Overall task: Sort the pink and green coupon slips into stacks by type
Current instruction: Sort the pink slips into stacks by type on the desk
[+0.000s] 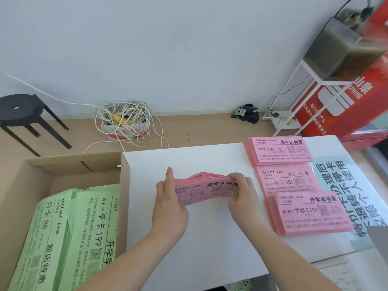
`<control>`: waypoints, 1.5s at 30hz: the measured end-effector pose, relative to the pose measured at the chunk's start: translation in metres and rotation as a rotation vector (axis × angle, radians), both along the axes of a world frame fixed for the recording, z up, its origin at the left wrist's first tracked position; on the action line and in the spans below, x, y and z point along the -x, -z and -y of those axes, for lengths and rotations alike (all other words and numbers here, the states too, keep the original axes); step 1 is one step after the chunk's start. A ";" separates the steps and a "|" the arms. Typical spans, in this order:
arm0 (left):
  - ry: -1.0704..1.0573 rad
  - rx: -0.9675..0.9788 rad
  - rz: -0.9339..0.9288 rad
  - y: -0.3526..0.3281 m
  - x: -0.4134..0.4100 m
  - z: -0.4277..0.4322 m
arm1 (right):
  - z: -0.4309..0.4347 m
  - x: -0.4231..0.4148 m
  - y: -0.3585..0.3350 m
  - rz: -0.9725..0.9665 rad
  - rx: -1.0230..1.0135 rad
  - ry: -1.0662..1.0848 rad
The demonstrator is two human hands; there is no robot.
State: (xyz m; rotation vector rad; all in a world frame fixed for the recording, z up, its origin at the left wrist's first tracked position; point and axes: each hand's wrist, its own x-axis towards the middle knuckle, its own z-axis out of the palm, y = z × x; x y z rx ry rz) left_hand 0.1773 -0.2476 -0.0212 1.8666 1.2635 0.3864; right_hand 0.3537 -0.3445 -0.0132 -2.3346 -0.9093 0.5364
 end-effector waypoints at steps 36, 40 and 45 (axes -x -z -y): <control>0.508 -0.091 -0.215 -0.010 -0.299 -0.074 | 0.006 -0.332 -0.021 -0.027 0.244 0.356; 0.876 -0.235 -0.337 -0.019 -0.300 -0.072 | 0.007 -0.327 -0.045 -0.275 0.515 0.055; 0.921 -0.352 -0.453 -0.008 -0.321 -0.054 | 0.002 -0.311 -0.037 -0.042 0.709 -0.110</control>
